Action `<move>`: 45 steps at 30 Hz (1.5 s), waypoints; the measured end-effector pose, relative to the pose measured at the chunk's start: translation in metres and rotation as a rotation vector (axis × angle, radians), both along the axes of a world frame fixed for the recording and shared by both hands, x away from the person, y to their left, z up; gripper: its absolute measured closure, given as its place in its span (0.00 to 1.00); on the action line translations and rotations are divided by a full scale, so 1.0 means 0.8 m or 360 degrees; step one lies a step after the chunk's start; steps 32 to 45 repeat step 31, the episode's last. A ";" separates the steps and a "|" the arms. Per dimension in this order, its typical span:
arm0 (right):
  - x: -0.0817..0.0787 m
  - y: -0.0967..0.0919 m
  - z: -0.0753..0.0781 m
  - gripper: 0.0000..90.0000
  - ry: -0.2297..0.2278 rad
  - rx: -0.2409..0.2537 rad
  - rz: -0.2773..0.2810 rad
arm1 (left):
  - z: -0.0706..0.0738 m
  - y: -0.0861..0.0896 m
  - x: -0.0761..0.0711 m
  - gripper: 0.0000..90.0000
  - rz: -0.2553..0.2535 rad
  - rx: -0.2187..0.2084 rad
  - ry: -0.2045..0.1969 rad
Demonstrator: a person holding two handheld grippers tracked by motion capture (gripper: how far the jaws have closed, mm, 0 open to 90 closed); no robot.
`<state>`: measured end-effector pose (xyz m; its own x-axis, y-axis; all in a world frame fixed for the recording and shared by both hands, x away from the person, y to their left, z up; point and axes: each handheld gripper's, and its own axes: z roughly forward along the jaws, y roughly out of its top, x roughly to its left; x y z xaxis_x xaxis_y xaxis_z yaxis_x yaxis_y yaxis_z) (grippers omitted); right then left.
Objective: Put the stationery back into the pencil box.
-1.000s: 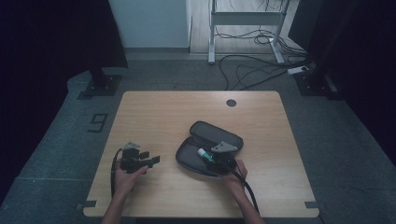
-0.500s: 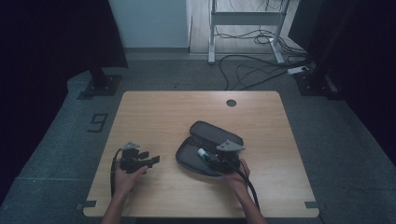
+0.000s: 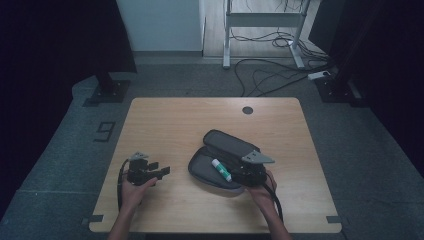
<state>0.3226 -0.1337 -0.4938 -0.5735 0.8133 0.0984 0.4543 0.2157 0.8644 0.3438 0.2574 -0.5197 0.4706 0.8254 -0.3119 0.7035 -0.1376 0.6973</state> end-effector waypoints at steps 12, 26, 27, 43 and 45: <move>-0.017 -0.065 -0.005 0.43 -0.0040 0.0009 -0.0118 | 0.000 -0.003 0.000 0.39 -0.0022 0.0000 0.0008; -0.020 -0.122 -0.040 0.42 0.0076 -0.0022 -0.0299 | 0.000 -0.004 -0.001 0.38 -0.0026 0.0002 0.0007; -0.020 -0.122 -0.041 0.42 0.0076 -0.0023 -0.0301 | 0.000 -0.004 -0.001 0.38 -0.0025 0.0001 0.0005; -0.019 -0.124 -0.041 0.41 0.0070 -0.0020 -0.0318 | 0.000 -0.003 0.000 0.38 -0.0021 -0.0001 0.0005; -0.019 -0.124 -0.041 0.41 0.0070 -0.0020 -0.0318 | 0.000 -0.003 0.000 0.38 -0.0021 -0.0001 0.0005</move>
